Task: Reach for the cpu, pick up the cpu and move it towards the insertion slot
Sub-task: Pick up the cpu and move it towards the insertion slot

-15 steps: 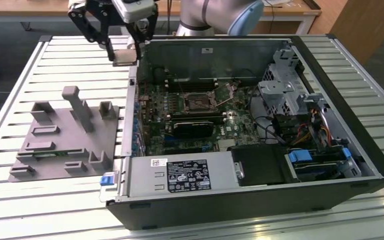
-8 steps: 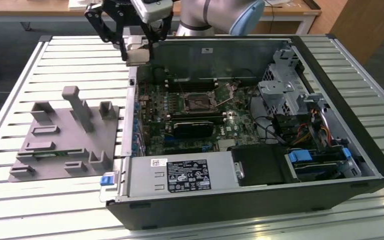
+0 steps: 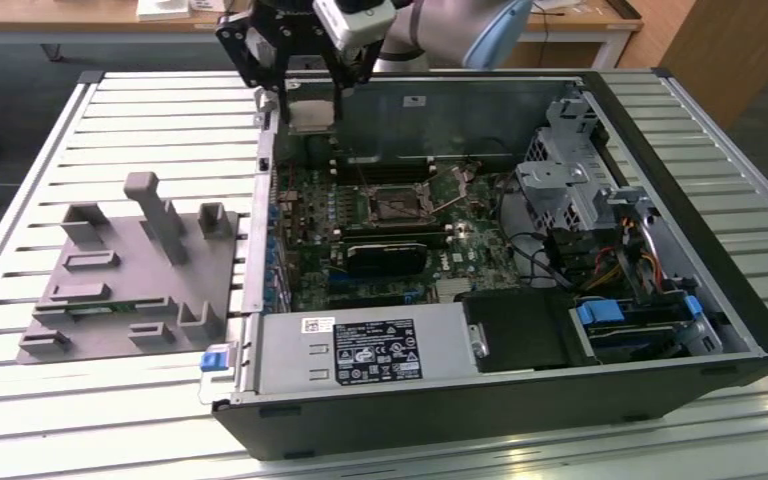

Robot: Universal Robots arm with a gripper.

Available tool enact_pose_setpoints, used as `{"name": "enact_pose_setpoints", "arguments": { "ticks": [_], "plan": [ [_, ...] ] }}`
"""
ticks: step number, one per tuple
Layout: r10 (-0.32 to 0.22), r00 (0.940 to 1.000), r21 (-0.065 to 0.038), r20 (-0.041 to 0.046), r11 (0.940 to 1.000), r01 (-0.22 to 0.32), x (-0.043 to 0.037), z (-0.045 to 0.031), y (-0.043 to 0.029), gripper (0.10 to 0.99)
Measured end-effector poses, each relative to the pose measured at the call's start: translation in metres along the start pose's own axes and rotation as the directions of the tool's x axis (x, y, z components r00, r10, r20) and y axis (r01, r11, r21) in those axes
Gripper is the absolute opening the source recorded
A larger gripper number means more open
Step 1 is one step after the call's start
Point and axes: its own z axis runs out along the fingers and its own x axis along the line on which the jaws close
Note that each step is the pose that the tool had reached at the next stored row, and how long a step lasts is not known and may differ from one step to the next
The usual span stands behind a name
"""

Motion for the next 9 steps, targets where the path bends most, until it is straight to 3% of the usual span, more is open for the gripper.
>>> {"name": "enact_pose_setpoints", "arguments": {
  "ticks": [9],
  "plan": [
    [0.0,1.0,0.0,0.0,1.0,0.0,-0.0355,0.0047,0.0054,0.541]
  ]
}}
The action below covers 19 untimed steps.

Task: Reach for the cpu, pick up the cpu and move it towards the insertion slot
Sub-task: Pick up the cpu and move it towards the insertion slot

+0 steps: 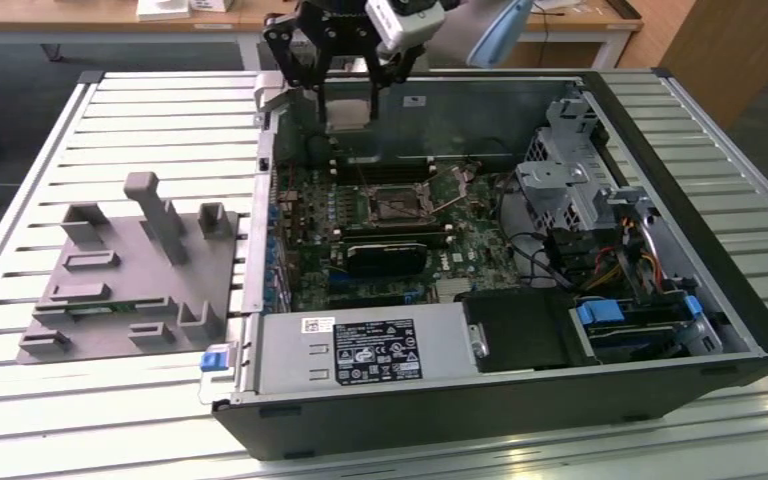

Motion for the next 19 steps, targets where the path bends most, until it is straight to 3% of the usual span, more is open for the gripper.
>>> {"name": "enact_pose_setpoints", "arguments": {
  "ticks": [13,19],
  "plan": [
    [0.0,1.0,0.0,0.0,1.0,0.0,-0.0393,0.0027,0.0096,0.541],
    [0.001,1.0,0.0,0.0,1.0,-0.001,-0.0594,0.0036,0.0106,0.541]
  ]
}}
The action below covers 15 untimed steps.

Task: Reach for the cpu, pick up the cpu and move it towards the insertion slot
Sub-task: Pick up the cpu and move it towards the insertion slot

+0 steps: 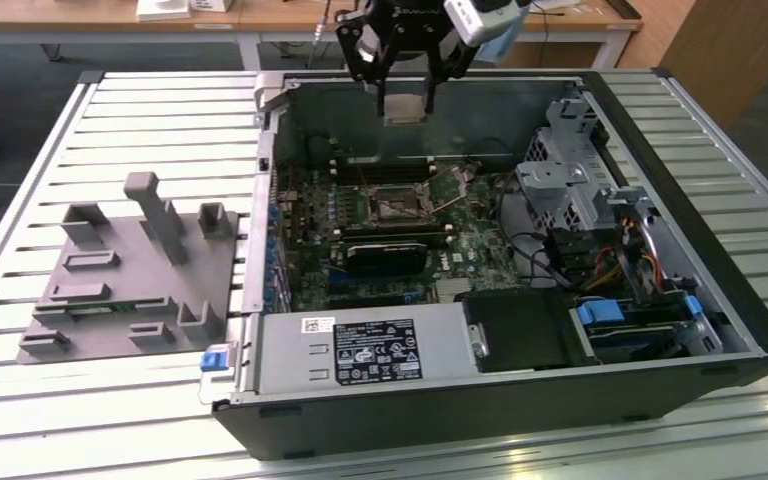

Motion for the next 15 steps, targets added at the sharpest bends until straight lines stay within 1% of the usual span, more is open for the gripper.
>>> {"name": "enact_pose_setpoints", "arguments": {
  "ticks": [5,8,10,15],
  "plan": [
    [0.001,1.0,0.0,0.0001,1.0,-0.001,-0.0156,0.0006,0.0002,0.541],
    [0.001,1.0,0.0,0.0001,1.0,-0.001,-0.0215,0.0009,0.0001,0.541],
    [0.001,1.0,0.0,0.0,1.0,-0.001,-0.0233,0.001,0.0001,0.541],
    [0.001,1.0,0.0,0.0001,1.0,-0.001,-0.0234,0.001,0.0001,0.541]
  ]
}}
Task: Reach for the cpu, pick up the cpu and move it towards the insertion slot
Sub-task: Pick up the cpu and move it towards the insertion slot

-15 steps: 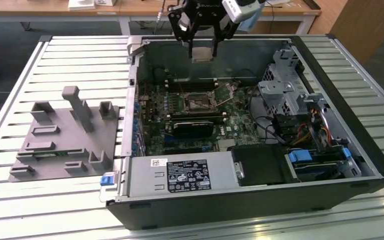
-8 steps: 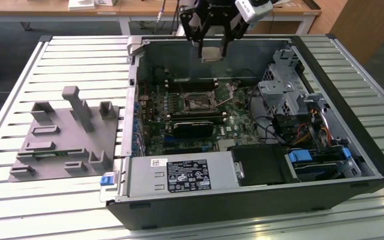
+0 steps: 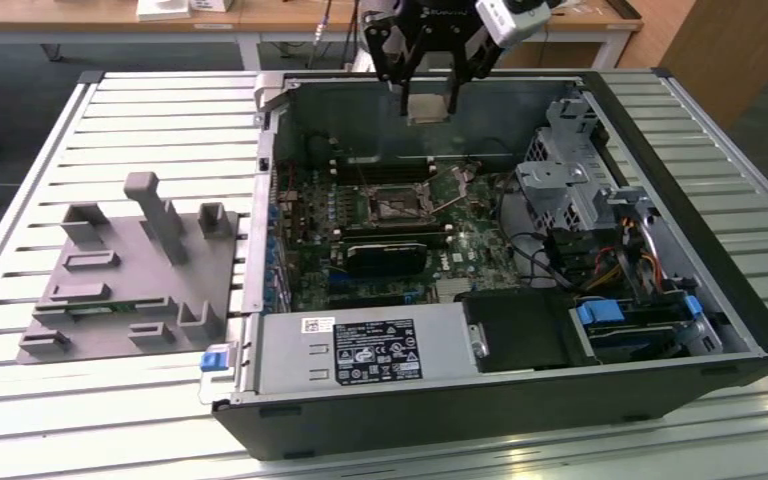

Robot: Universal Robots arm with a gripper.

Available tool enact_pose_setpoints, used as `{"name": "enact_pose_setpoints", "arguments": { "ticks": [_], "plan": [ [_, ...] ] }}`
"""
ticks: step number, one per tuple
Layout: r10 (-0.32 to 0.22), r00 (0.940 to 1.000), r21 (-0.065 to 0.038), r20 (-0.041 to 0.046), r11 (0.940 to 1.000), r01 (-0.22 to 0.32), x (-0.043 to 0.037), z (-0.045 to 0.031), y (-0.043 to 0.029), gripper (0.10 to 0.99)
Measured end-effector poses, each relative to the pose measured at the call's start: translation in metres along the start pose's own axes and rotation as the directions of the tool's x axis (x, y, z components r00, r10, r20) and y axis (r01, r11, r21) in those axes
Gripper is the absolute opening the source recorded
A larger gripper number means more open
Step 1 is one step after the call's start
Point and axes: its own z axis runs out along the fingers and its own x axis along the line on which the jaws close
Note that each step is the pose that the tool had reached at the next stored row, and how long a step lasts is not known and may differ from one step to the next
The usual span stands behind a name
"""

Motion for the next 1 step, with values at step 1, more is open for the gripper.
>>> {"name": "enact_pose_setpoints", "arguments": {
  "ticks": [1],
  "plan": [
    [0.0,1.0,0.0,0.0,1.0,0.0,0.0,0.0,0.0,0.541]
  ]
}}
